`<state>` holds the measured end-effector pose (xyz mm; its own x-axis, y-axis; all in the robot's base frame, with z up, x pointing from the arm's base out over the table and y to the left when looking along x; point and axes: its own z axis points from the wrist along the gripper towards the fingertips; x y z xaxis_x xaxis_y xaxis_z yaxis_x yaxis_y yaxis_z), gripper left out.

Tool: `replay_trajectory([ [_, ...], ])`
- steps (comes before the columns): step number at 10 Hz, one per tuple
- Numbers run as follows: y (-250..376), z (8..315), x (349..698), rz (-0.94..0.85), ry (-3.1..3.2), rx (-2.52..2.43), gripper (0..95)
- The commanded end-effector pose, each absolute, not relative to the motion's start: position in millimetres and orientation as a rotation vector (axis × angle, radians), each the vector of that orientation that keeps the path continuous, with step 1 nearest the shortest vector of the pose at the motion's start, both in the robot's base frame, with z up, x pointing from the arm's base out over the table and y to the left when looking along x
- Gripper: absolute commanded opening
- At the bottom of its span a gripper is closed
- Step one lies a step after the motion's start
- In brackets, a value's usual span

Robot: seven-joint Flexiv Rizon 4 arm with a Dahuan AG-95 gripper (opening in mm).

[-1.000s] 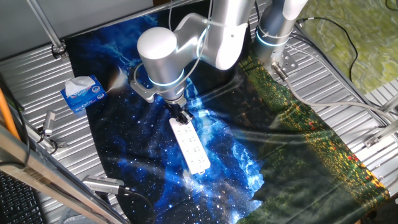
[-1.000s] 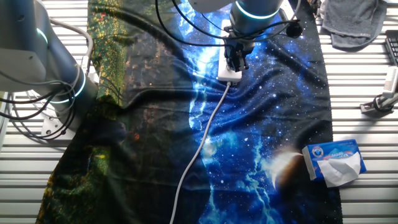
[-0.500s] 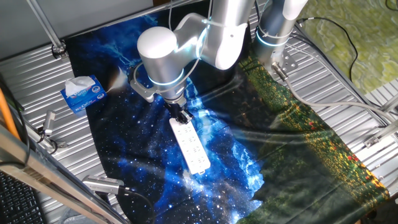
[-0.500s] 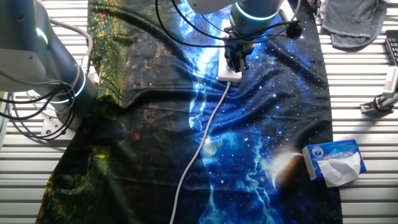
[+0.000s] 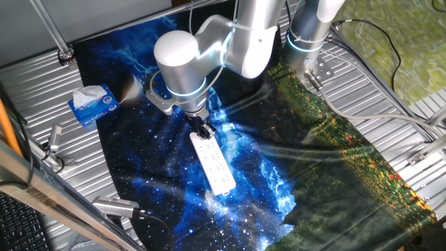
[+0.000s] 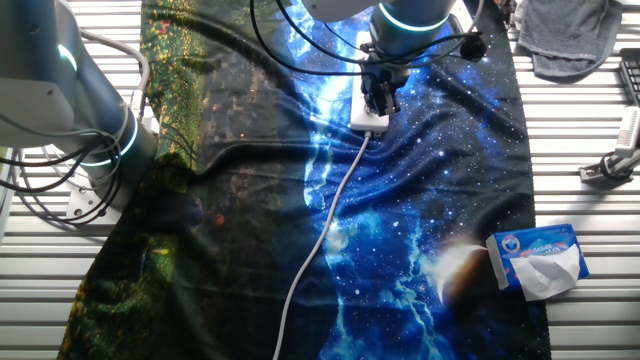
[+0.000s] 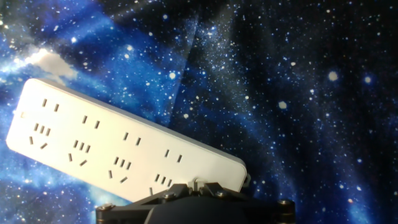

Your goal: Turn on the power strip by pressing the button

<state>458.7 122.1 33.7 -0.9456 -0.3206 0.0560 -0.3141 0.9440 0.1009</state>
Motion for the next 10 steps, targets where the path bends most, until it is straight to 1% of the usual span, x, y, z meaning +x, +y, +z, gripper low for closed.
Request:
replay_trajectory([
  [1, 121.7, 36.2, 458.5, -0.139, -3.018, 0.492, 0.0],
  [3, 122.1, 48.6, 458.0, -0.118, -3.016, 0.497, 0.0],
  [8, 117.4, 53.9, 456.7, -0.084, -3.031, 0.577, 0.0],
  [10, 110.3, 57.1, 457.0, -0.08, -3.025, 0.606, 38.0],
])
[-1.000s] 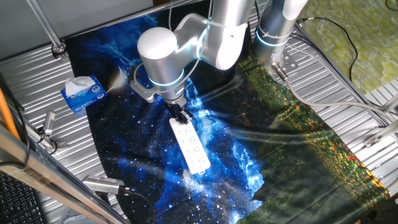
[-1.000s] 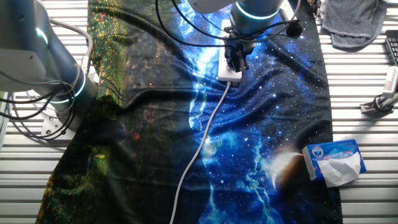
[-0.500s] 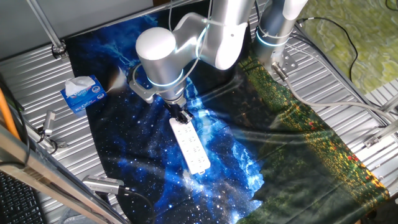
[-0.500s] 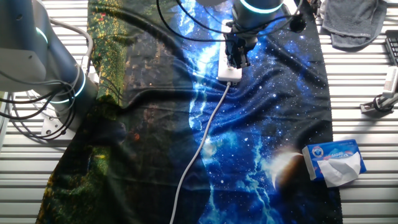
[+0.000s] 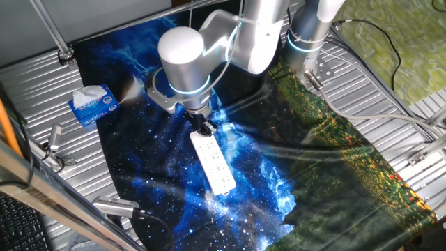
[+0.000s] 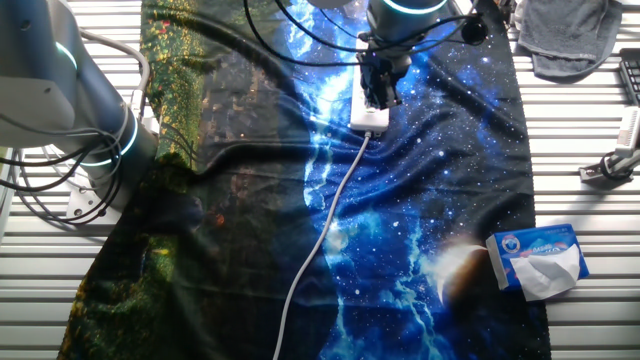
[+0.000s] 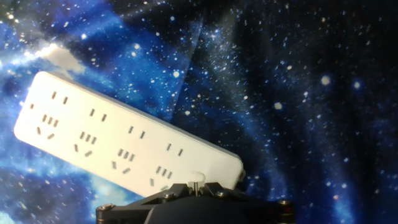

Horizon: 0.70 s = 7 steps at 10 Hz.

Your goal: Turn on the power strip by pressing the button

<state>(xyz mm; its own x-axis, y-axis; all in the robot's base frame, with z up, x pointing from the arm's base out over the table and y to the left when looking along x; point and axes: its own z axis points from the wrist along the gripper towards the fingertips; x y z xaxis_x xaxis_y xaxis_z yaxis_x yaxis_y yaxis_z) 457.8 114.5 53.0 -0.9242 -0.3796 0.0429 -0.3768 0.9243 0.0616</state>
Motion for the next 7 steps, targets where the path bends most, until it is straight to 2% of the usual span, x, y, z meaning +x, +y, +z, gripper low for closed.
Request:
replay_trajectory([
  [1, 108.1, 58.3, 458.2, -0.082, -3.026, 0.601, 38.0],
  [3, 107.6, 57.8, 458.8, -0.085, -3.038, 0.535, 38.0],
  [4, 107.3, 56.5, 459.1, -0.079, -3.046, 0.473, 57.0],
  [7, 100.4, 52.3, 461.7, -0.076, -3.057, 0.402, 57.0],
])
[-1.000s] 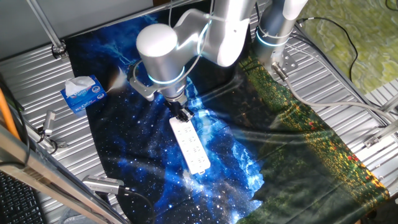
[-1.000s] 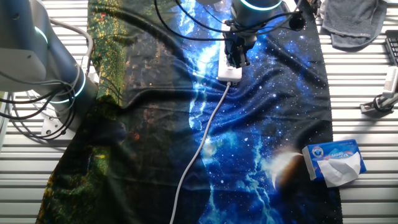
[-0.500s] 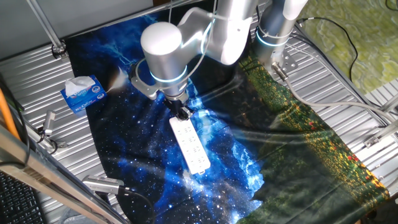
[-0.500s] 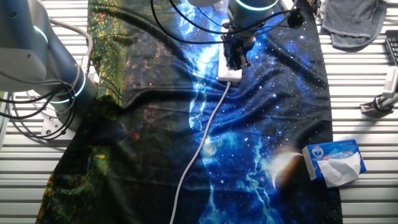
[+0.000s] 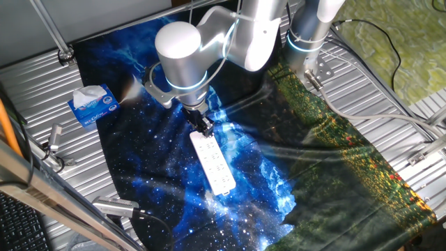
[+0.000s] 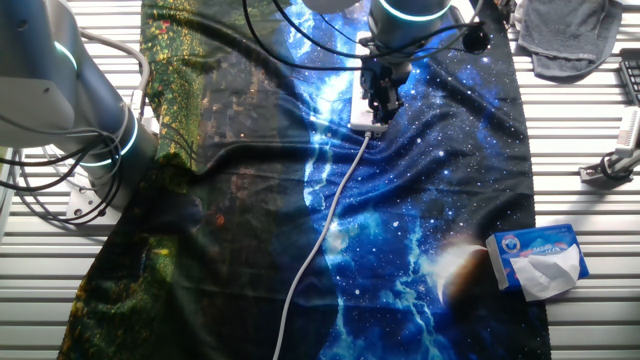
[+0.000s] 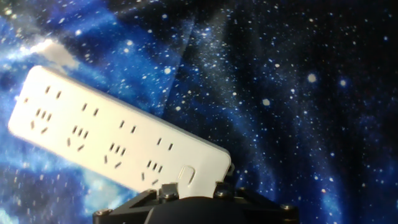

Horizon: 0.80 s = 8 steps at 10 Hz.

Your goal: Turn on the power strip by pressing the button

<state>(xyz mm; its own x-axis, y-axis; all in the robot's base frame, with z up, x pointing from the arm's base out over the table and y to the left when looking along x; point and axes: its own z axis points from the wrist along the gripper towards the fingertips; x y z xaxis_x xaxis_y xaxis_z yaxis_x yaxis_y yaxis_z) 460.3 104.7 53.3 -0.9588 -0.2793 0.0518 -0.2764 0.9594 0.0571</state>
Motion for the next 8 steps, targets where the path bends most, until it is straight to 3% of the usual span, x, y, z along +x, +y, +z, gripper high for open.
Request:
replay_trajectory([
  [1, 96.4, 51.0, 462.1, -0.077, -3.059, 0.381, 57.0],
  [8, 96.2, 51.0, 462.1, -0.076, -3.059, 0.379, 57.0],
])
